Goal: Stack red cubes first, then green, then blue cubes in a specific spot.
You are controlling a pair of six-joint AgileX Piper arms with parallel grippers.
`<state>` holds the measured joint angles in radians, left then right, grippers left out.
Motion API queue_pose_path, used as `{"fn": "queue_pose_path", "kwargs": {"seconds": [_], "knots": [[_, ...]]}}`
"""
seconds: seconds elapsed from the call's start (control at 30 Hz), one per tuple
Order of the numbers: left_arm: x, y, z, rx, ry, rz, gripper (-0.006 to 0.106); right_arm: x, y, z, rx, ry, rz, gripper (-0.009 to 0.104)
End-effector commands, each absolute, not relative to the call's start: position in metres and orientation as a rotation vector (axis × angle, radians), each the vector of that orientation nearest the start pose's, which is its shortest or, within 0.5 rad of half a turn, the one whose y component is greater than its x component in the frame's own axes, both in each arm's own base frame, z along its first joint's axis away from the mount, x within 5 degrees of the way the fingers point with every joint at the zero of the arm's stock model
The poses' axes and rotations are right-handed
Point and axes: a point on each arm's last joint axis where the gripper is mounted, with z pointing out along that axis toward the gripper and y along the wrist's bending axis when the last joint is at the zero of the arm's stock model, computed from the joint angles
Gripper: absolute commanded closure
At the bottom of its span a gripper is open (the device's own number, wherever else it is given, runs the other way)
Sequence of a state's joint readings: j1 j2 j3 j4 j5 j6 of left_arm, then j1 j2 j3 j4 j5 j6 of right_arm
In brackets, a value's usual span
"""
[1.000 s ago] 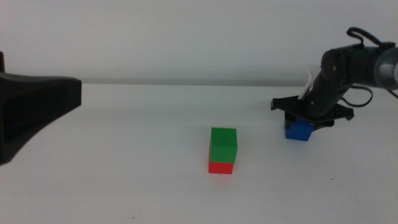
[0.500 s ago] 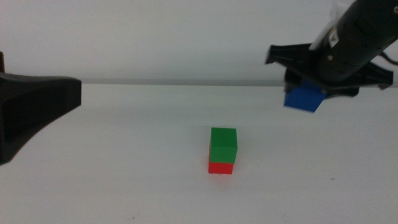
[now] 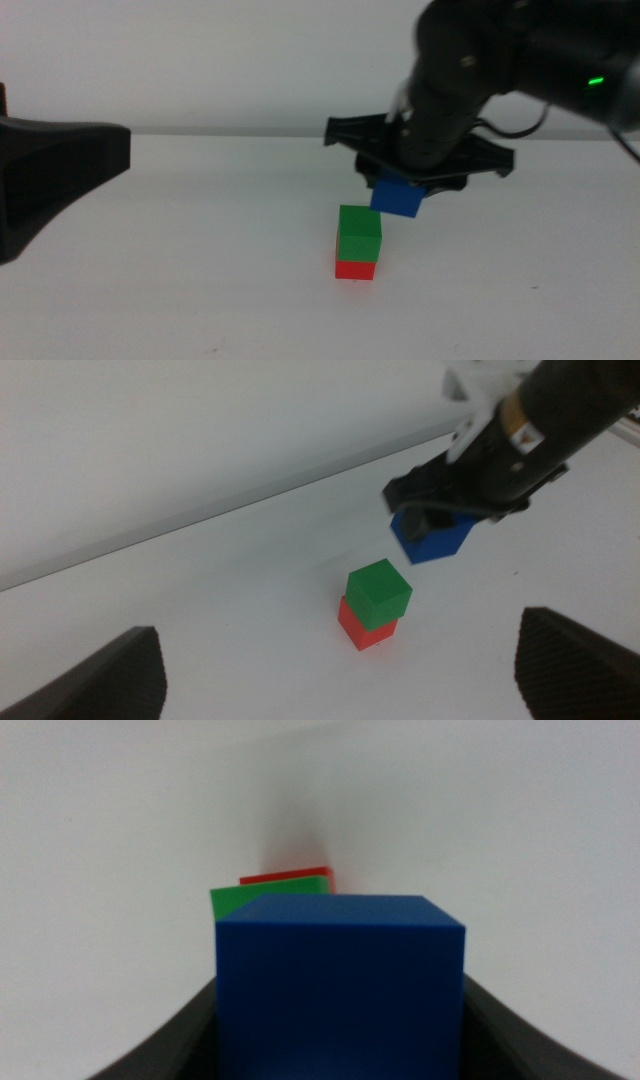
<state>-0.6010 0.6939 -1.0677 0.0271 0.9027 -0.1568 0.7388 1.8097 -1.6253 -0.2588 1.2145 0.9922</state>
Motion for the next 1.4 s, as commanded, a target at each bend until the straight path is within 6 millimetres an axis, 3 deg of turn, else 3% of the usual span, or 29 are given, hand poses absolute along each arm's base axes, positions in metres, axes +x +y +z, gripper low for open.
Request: {"fn": "queue_pose_path", "kwargs": {"seconds": [0.0, 0.4, 1.37], "knots": [[0.088, -0.057, 0.425, 0.448, 1.978, -0.446, 0.007, 0.297, 0.244, 0.297, 0.285, 2.778, -0.009, 0.083], [0.088, -0.057, 0.425, 0.45, 1.978, -0.445, 0.007, 0.302, 0.263, 0.268, 0.188, 2.83, -0.028, 0.083], [0.088, -0.057, 0.425, 0.448, 1.978, -0.446, 0.007, 0.314, 0.272, 0.247, 0.122, 2.801, -0.004, 0.083]]}}
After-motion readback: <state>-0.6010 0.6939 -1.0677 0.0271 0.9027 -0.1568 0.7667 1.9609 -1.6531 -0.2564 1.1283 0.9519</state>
